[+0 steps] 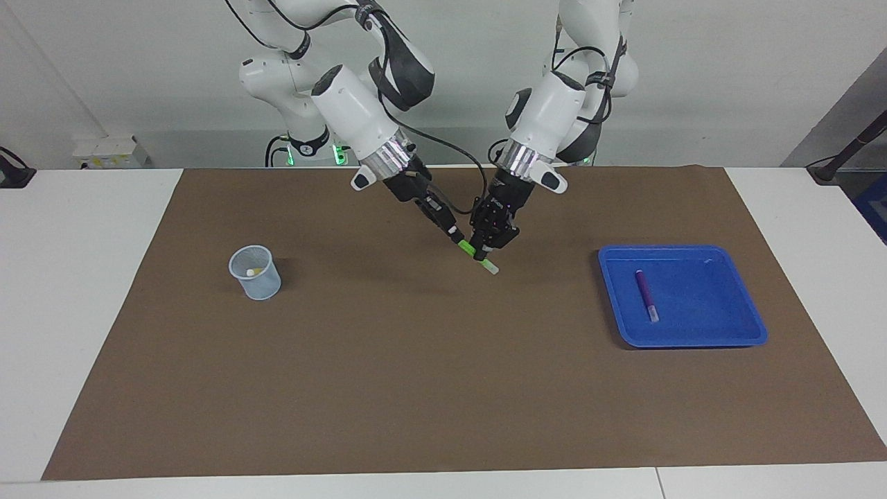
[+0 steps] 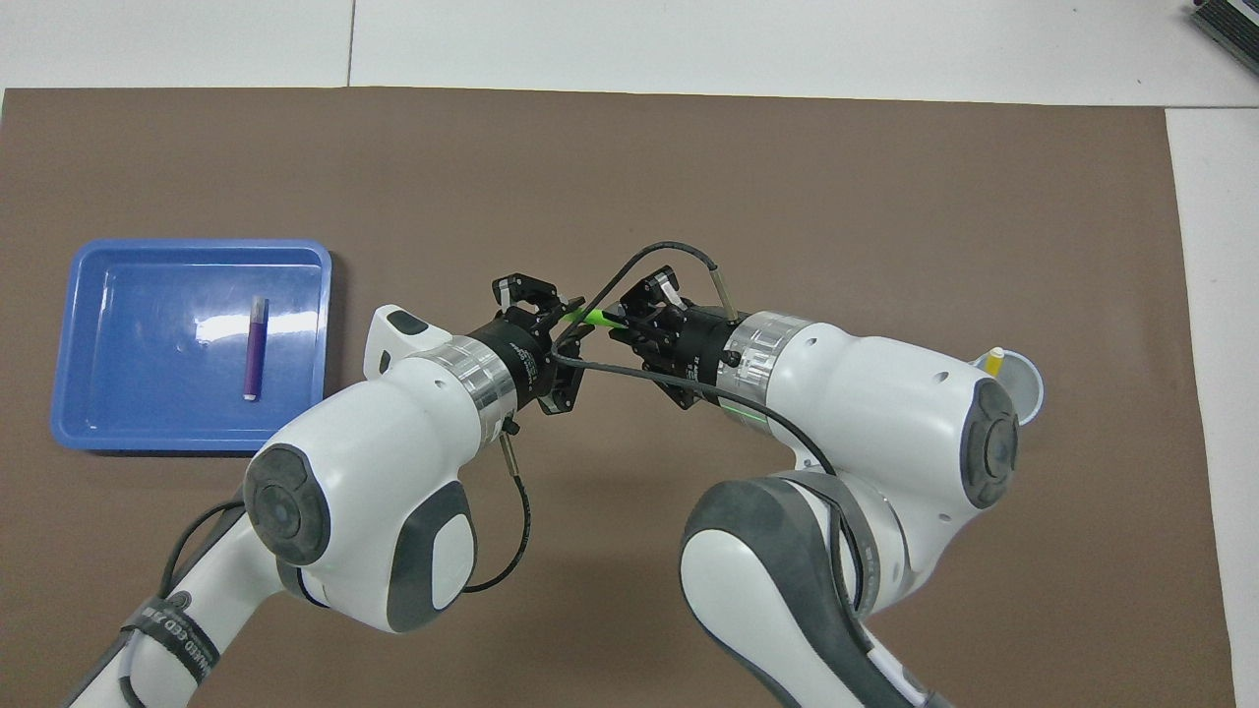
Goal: Right arm passes pens to left for tray arrangement
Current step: 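Grasp the green pen with the left gripper and release the right gripper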
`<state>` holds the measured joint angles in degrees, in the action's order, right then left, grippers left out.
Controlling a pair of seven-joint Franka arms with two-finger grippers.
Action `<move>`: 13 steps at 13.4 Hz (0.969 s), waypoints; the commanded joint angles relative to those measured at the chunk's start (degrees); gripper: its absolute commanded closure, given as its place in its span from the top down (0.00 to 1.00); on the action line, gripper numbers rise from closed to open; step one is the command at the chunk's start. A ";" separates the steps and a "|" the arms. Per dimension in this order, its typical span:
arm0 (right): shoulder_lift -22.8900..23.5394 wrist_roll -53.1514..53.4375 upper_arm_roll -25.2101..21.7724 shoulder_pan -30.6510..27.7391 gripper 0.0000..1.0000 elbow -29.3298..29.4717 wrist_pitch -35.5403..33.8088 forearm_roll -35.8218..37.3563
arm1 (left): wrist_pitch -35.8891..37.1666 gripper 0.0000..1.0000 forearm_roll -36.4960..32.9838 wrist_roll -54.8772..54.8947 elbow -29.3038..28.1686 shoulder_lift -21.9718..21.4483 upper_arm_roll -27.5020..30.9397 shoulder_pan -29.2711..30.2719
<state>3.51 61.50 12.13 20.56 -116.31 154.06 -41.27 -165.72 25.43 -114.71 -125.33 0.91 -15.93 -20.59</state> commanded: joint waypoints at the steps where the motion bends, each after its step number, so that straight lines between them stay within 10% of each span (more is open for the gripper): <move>1: -0.08 -0.59 0.35 -0.69 0.00 0.30 0.45 -1.18 | -1.79 0.00 1.02 -0.95 -0.88 -0.03 0.72 -1.12; 5: -0.08 -0.50 0.35 -1.05 0.00 0.38 0.45 -1.18 | -2.94 0.00 0.67 -0.87 -1.14 0.41 0.81 -1.12; 6: -0.08 -0.50 0.18 -1.13 0.12 0.47 0.54 -1.18 | -3.03 0.00 0.67 -0.87 -1.14 0.50 0.81 -1.12; 8: -0.34 -0.50 0.18 -1.57 0.91 0.47 0.71 -1.18 | -3.03 0.00 0.67 -0.78 -1.06 0.59 0.81 -1.12; 13: -0.96 -9.25 -0.26 -3.58 1.00 0.91 -3.13 -0.04 | -2.85 0.00 0.06 1.41 -1.06 0.68 0.81 -0.51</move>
<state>3.31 58.41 11.93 18.82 -115.28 153.89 -41.22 -167.33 25.42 -114.66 -125.70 1.74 -15.73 -20.78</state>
